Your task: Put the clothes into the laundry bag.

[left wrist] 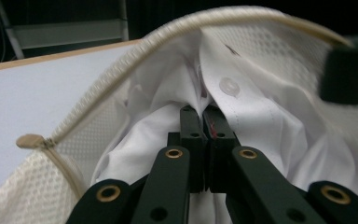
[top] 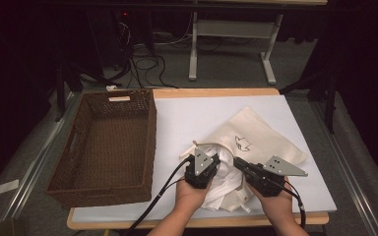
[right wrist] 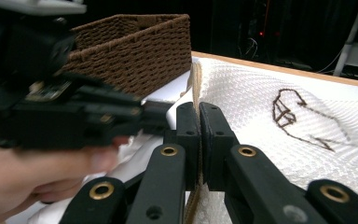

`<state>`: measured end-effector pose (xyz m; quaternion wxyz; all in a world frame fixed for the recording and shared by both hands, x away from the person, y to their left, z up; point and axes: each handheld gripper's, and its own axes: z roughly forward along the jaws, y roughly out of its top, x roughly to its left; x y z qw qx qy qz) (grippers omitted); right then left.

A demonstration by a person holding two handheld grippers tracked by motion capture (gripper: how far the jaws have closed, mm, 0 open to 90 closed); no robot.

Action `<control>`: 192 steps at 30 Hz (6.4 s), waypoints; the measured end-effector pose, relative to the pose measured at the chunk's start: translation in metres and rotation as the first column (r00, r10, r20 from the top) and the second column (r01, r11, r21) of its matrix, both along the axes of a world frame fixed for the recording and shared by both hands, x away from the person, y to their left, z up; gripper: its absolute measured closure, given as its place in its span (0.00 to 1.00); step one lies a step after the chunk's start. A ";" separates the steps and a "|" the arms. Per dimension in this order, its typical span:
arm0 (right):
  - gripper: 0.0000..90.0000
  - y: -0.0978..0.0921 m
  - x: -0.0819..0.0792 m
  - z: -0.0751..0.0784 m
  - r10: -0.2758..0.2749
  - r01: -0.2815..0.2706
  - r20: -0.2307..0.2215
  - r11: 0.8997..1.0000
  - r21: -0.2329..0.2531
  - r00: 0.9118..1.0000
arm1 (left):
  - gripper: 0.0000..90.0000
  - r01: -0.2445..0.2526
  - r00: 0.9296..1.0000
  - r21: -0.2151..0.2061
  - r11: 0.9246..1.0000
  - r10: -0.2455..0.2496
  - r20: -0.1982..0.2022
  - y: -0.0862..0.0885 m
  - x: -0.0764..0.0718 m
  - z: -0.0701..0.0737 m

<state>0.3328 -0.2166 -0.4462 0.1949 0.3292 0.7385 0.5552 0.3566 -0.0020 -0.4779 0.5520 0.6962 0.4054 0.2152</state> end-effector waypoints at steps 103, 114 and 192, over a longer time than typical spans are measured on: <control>0.98 -0.005 -0.004 0.002 0.005 -0.005 0.014 1.000 0.011 1.000 | 0.35 0.138 0.990 -0.005 0.990 -0.138 -0.037 0.023 -0.026 -0.035; 0.98 -0.005 -0.004 0.003 0.003 -0.003 0.010 1.000 0.014 1.000 | 0.36 0.202 0.972 0.117 0.972 -0.184 -0.147 -0.003 -0.023 -0.042; 0.98 -0.011 -0.006 0.002 -0.010 0.010 -0.001 1.000 0.025 1.000 | 0.89 0.229 0.966 0.166 0.959 -0.204 -0.156 -0.048 0.011 -0.034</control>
